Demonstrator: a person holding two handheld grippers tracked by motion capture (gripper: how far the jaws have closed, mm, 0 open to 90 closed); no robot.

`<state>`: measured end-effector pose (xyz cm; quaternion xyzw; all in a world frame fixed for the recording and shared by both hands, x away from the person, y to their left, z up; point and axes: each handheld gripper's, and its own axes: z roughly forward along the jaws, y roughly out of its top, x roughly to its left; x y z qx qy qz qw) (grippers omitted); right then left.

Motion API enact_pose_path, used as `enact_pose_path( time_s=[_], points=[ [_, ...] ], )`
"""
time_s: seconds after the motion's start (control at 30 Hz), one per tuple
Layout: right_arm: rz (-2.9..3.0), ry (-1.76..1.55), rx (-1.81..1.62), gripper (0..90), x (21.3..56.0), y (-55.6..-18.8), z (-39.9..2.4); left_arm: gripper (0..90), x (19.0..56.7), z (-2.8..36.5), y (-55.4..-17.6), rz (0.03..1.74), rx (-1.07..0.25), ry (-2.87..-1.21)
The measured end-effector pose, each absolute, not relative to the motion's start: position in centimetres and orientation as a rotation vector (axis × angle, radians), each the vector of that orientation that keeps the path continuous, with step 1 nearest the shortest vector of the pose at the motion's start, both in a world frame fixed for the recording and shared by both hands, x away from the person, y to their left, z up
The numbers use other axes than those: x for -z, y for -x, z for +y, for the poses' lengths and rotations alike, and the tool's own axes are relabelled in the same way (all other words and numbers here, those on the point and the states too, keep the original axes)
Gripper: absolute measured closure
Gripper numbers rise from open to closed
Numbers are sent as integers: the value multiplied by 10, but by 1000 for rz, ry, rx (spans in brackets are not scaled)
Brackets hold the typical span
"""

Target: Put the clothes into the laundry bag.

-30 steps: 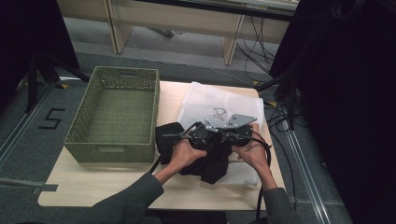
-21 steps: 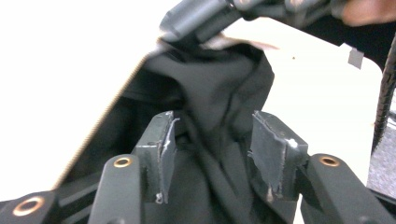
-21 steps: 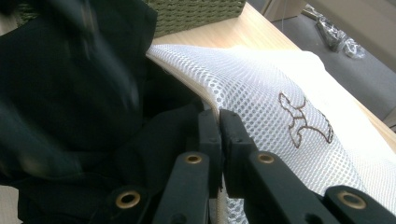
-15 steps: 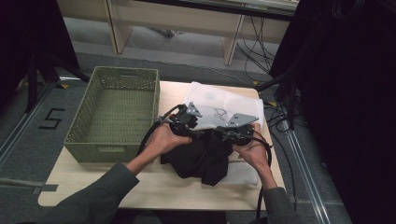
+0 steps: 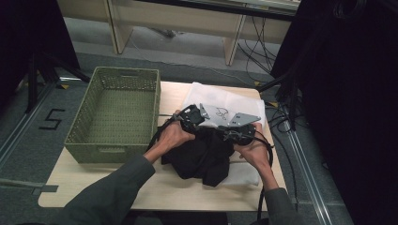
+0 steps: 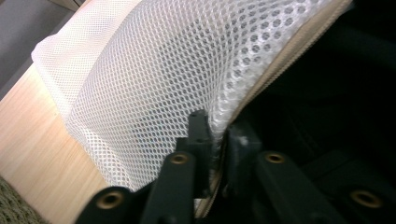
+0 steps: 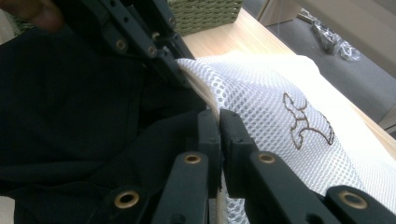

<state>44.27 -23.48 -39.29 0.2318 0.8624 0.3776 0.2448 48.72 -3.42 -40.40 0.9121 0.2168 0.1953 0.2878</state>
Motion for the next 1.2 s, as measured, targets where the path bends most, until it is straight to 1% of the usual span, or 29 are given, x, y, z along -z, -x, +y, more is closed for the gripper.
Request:
enact_pose_path(
  time_s=[0.07,0.13,0.27,0.37,0.5,0.6,0.7,0.77,1.0,1.03,1.07,1.1,1.17,1.2],
  points=[
    [2356,-641,-1048,858,393,-443,-236,845,398,-31,-486,574,-502,-2442],
    [2372,-641,-1075,805,391,-441,-238,849,388,-26,-487,573,-492,-2448],
    [2360,-672,-1163,722,379,-423,-241,850,376,-15,-489,579,-406,-2476],
    [2401,-679,-1244,617,376,-407,-236,849,372,-10,-489,576,-368,-2495],
    [2477,-639,-1297,478,387,-391,-218,848,370,-7,-491,577,-344,-2490],
    [2562,-635,-1285,402,403,-383,-196,847,371,-7,-493,581,-339,-2491],
    [2634,-570,-1249,410,417,-380,-180,846,371,-7,-494,569,-336,-2496],
    [2670,-587,-1231,368,426,-377,-172,844,371,-7,-494,567,-336,-2493],
    [2690,-577,-1138,276,447,-368,-157,844,371,-5,-496,571,-309,-2491],
    [2676,-576,-1129,292,452,-368,-153,844,372,-5,-496,574,-307,-2489],
    [2674,-583,-1097,387,456,-367,-150,844,372,-6,-496,573,-307,-2490],
    [2648,-593,-1060,531,461,-368,-147,844,372,-6,-495,571,-305,-2491],
    [2671,-580,-947,766,468,-376,-146,845,371,-7,-494,560,-307,-2498],
    [2677,-564,-911,839,470,-380,-147,845,371,-7,-493,555,-308,-2496]
  ],
)
